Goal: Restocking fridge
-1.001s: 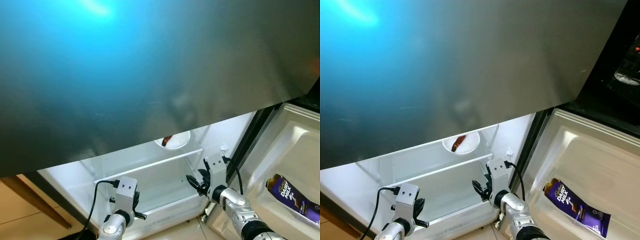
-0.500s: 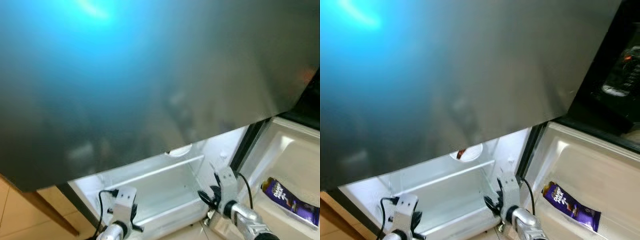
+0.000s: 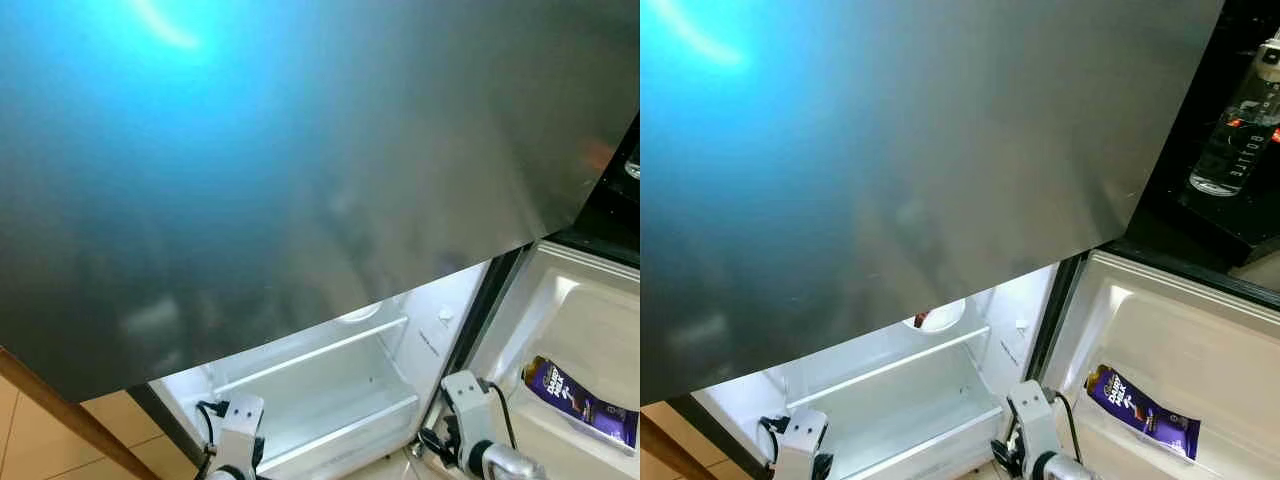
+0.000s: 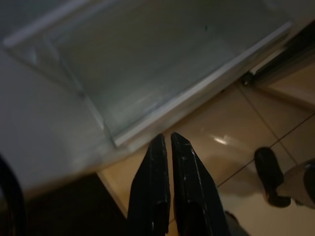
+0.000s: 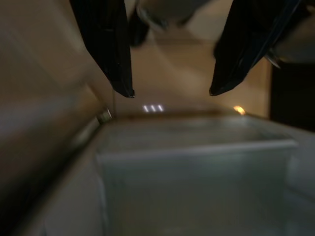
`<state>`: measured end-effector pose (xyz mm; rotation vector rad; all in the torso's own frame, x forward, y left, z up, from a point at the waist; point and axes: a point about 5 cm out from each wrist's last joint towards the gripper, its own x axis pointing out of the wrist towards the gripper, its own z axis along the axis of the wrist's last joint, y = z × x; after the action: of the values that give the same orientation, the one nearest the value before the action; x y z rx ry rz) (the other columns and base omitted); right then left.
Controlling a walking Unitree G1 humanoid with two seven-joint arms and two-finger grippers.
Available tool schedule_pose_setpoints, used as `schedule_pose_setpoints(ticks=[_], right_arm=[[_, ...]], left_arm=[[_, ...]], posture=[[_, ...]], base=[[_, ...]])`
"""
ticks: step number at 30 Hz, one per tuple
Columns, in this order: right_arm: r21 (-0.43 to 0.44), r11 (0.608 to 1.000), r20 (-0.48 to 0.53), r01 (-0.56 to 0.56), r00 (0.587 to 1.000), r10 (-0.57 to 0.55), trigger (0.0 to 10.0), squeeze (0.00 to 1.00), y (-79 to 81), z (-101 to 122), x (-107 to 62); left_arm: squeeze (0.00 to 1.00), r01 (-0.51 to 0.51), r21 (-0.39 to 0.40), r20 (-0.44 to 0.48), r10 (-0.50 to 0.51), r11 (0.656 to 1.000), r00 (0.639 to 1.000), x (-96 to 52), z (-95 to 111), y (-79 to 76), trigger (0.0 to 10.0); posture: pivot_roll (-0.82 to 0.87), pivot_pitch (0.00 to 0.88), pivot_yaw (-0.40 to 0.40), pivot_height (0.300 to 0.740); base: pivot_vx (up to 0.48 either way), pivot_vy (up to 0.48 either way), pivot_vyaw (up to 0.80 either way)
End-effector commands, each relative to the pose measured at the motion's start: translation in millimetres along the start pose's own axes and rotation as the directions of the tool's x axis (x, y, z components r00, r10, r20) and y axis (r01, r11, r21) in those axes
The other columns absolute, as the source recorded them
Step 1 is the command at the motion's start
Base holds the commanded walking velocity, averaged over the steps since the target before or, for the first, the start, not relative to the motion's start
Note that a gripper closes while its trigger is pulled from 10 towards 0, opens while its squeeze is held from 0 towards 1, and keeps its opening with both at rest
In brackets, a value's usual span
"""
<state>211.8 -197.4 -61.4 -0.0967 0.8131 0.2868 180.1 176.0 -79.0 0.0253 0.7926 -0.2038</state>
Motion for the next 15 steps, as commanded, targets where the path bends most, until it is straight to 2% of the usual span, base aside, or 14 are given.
schedule_pose_setpoints(ticks=[1, 4, 5, 6, 8, 15], right_arm=[[0.004, 0.998, -0.050, 0.063, 0.997, -0.063, 10.0, 0.00, -10.8, -10.3, -5.3], [0.004, 0.997, -0.069, 0.074, 0.995, -0.073, 10.0, 0.00, -12.3, -15.4, -7.1], [0.031, 0.995, -0.101, 0.096, 0.991, -0.092, 10.0, 0.00, -15.9, -26.2, -11.7], [0.031, 0.995, -0.101, 0.096, 0.991, -0.092, 10.0, 0.00, -15.9, -26.2, -11.7], [0.064, 0.988, -0.156, 0.139, 0.979, -0.128, 10.0, 0.00, -20.7, -41.7, -18.7], [0.109, 0.972, -0.210, 0.206, 0.961, -0.180, 10.0, 0.00, -27.2, -56.0, -26.5]], left_arm=[[0.00, -0.041, -0.018, -0.074, 0.039, 0.999, 0.996, -5.9, -14.5, 8.9, 10.0], [0.00, -0.039, -0.021, -0.097, 0.037, 0.999, 0.995, -7.1, -18.9, 8.1, 10.0], [0.00, -0.041, -0.037, -0.147, 0.035, 0.998, 0.989, -10.1, -28.8, 7.1, 10.0], [0.00, -0.041, -0.037, -0.147, 0.035, 0.998, 0.989, -10.1, -28.8, 7.1, 10.0], [0.00, -0.041, -0.060, -0.191, 0.029, 0.997, 0.981, -13.0, -37.6, 5.5, 10.0], [0.00, -0.044, -0.084, -0.195, 0.027, 0.995, 0.981, -12.3, -37.9, 3.2, 10.0]], posture=[[-0.02, 0.000, -0.011, 0.740], [-0.02, 0.000, -0.014, 0.740], [-0.02, 0.000, -0.014, 0.740], [-0.02, 0.000, -0.014, 0.740], [-0.02, 0.000, -0.019, 0.740], [-0.02, 0.000, -0.035, 0.740]], base=[[0.000, 0.000, 0.00], [0.000, 0.000, 0.00], [0.000, 0.000, 0.00], [0.000, 0.000, 0.00], [0.000, 0.000, 0.00], [0.000, 0.000, 0.00]])
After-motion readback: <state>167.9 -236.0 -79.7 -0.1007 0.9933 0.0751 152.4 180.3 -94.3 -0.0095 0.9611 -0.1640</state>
